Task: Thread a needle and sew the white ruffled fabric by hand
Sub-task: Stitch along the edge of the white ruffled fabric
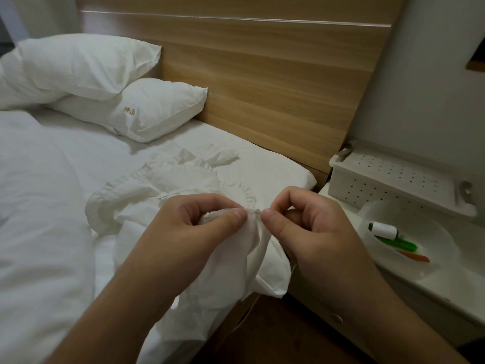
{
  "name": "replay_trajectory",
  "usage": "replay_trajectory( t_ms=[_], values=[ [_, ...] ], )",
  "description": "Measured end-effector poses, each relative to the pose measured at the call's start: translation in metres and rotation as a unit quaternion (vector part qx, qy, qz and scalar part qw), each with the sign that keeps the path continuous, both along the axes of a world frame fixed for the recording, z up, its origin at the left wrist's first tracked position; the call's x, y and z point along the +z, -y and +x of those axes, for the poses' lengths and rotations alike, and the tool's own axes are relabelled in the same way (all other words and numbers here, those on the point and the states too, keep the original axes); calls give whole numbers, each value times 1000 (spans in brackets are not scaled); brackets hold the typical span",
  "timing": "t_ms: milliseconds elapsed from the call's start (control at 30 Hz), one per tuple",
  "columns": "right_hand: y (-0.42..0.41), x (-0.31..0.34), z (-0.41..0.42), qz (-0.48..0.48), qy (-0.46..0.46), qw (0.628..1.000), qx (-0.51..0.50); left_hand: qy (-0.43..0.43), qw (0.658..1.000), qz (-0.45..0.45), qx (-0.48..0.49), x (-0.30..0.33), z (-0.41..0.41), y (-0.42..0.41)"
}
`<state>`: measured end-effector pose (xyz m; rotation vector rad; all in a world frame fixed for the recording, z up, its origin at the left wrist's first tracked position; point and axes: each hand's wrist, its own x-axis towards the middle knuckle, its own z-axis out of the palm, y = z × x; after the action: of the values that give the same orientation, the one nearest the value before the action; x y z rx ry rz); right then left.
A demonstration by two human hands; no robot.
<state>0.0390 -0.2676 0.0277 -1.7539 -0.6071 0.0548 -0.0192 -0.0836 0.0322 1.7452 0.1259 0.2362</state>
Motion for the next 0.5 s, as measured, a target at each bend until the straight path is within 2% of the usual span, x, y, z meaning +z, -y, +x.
replay_trajectory(
  t_ms=[500],
  values=[
    [-2,-5,2,-21,18,999,-34,4,1000,6,3,1,-1,1]
  ],
)
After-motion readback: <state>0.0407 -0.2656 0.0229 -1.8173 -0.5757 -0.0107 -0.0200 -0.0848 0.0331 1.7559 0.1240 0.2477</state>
